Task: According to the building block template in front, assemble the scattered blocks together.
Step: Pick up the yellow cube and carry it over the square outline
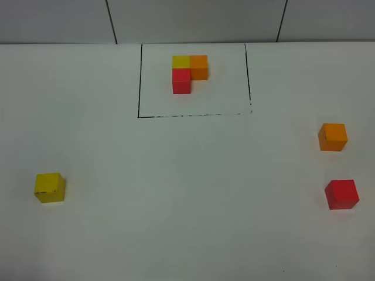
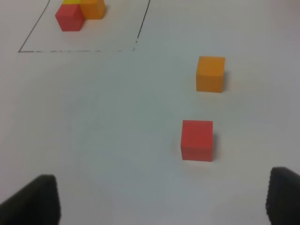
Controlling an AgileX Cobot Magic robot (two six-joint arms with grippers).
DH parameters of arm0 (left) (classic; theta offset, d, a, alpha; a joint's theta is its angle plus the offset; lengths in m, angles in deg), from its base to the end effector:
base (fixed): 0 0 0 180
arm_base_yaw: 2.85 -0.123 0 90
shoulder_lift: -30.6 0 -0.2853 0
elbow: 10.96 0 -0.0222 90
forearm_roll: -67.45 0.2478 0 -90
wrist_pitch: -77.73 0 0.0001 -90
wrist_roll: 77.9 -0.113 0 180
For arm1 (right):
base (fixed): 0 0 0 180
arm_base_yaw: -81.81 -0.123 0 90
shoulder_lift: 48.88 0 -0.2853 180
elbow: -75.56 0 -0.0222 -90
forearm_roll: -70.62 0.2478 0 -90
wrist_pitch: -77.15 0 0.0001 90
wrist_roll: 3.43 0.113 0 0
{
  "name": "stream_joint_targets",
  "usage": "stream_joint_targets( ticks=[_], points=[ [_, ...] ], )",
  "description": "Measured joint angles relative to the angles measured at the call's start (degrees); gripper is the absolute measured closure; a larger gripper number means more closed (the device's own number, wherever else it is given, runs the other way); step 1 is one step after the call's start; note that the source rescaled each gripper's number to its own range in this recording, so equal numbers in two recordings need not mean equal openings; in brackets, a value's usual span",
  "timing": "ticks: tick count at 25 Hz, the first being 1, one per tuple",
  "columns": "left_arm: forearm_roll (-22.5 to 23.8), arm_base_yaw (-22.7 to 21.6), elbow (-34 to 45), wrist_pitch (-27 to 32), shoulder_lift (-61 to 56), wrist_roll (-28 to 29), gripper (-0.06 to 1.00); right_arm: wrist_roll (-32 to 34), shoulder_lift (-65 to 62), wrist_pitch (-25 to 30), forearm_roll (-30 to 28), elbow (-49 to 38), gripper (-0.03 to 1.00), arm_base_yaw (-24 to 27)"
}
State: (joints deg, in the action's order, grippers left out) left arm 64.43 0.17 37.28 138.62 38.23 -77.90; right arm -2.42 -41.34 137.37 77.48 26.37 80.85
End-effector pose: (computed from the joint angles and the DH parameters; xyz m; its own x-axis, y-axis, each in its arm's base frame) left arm 0.0104 -0.0058 0.2674 -0.4514 -0.0019 -0.8923 0.0821 0.9957 -0.0436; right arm 0.0123 0.0119 0.2642 -0.4575 0.0692 -0.8865 -0.0741 0.9905 0.1155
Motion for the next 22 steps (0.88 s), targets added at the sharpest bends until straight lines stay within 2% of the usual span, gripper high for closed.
stream_joint_targets(
  ticks=[22],
  points=[
    [0.0,0.0,0.0,0.0,0.0,0.0,0.27,0.1,0.0,0.0,-0.2,0.0,0.17,0.0]
  ],
)
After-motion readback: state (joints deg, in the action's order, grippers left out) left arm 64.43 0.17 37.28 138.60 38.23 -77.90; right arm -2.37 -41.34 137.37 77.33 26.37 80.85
